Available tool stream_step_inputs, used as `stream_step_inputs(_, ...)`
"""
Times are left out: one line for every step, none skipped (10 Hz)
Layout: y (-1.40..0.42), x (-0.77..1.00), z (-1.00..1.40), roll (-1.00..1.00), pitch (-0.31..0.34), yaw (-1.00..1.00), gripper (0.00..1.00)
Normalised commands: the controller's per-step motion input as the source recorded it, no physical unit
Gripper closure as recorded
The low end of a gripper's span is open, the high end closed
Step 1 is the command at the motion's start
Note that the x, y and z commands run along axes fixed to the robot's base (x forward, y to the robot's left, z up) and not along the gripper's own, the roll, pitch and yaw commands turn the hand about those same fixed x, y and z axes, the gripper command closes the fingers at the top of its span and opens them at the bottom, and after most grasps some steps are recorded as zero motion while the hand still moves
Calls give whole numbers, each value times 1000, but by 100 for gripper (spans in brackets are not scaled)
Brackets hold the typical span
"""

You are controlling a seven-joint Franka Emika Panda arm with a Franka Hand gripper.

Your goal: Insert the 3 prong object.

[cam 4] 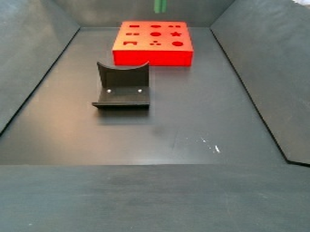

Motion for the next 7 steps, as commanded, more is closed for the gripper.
stream_step_inputs(151,209,-237,-74,163,-749,100)
stream_step_inputs(171,183,-277,-59,190,-746,100)
stream_step_inputs(183,160,-309,-47,204,-751,100)
stream_step_inputs(214,157,-303,-19,194,-757,100)
stream_step_inputs(234,157,-291,-4,190,-757,100)
stream_step_inputs(237,157,-286,0,189,-760,100)
stream_step_inputs(197,217,-197,-31,140,-763,100)
